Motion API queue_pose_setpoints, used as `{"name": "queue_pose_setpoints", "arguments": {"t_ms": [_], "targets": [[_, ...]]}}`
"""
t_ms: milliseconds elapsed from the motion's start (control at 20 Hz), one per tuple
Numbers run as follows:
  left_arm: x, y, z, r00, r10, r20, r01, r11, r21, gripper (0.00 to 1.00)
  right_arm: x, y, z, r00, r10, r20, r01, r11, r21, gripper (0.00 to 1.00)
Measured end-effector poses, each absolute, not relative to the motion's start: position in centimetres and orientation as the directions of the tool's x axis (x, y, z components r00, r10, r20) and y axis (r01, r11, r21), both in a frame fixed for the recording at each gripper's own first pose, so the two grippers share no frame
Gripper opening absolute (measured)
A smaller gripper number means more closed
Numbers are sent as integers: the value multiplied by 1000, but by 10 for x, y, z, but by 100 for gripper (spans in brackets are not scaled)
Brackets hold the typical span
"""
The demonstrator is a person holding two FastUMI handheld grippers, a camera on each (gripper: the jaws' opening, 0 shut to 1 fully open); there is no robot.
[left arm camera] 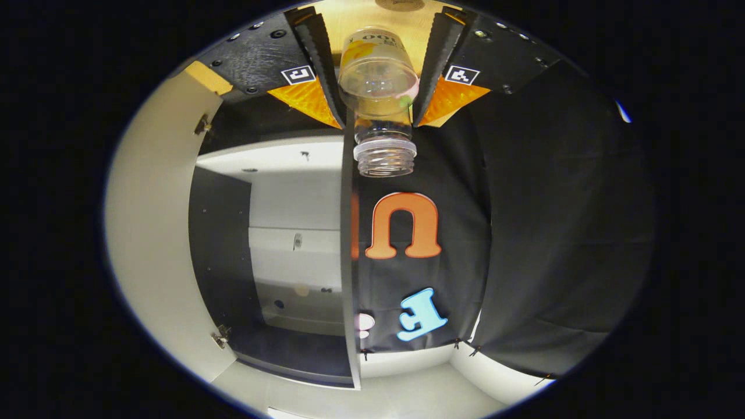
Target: Open the cabinet door with the right hand, grasp the bottle in the cabinet with the left hand and place it on the coaster, then close the cabinet door with the right hand.
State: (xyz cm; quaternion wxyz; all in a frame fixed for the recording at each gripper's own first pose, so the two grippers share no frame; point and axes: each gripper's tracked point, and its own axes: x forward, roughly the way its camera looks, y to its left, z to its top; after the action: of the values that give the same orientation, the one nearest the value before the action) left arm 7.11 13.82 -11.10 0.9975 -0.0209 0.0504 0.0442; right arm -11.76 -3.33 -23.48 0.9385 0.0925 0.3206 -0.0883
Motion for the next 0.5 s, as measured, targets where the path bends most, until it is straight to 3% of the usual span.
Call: {"name": "queue_pose_setpoints", "arguments": {"t_ms": [300,400,450,500], "targets": [[50,170,-202,991,117,-72,-123,988,-90,66,-186,-12,-348,627,-179,-758,236,971,-34,98],[46,176,-240,988,129,-90,-137,986,-95,65,-218,5,-388,524,-141,-840,184,982,-49,98],[42,181,-256,983,148,-106,-157,984,-85,66,-231,9,-398,486,-122,-865,167,985,-45,94],[37,184,-269,981,162,-110,-171,983,-74,66,-240,10,-407,455,-115,-883,162,986,-45,99]]}}
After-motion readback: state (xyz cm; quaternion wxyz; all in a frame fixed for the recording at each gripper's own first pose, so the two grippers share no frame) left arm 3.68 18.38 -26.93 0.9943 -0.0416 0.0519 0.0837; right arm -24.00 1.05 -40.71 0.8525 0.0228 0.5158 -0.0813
